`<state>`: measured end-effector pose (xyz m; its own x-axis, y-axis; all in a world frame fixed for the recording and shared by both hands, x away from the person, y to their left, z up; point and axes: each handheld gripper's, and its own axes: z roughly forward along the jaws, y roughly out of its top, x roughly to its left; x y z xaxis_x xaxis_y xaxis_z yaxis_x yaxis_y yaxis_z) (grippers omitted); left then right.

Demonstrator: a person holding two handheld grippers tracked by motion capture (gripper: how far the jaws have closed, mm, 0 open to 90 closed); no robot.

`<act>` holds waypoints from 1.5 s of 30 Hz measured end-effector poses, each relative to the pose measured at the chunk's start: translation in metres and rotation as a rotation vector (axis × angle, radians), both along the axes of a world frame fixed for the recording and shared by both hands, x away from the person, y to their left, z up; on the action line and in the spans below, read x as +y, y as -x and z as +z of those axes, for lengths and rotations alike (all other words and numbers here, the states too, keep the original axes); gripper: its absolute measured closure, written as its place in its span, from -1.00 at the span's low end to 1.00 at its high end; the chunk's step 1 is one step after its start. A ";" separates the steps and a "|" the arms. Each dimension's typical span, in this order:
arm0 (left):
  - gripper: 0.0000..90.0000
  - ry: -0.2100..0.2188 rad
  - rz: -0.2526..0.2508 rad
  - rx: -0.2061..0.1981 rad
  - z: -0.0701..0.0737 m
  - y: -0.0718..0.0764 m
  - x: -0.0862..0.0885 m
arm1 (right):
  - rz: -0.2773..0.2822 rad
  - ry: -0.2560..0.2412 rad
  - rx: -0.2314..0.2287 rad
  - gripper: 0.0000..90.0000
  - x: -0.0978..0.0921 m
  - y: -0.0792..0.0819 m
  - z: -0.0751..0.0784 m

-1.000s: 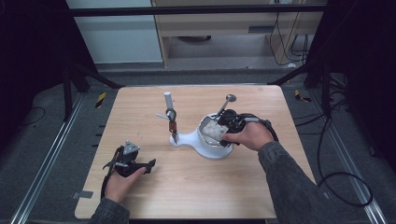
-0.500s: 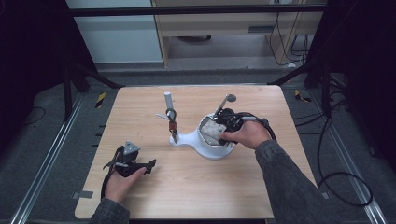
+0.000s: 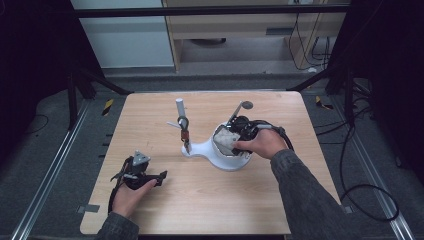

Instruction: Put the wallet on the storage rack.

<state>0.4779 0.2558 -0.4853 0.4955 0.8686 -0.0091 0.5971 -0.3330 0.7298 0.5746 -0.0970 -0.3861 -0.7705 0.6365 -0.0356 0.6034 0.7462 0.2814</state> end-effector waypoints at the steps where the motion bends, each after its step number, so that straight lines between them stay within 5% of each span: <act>1: -0.71 0.000 0.000 0.000 0.000 0.000 0.000 | 0.000 0.000 0.000 -0.33 0.000 0.000 0.000; 45: -0.70 -0.005 -0.005 -0.001 0.000 0.000 0.000 | -0.021 -0.013 0.020 -0.34 0.004 -0.003 -0.010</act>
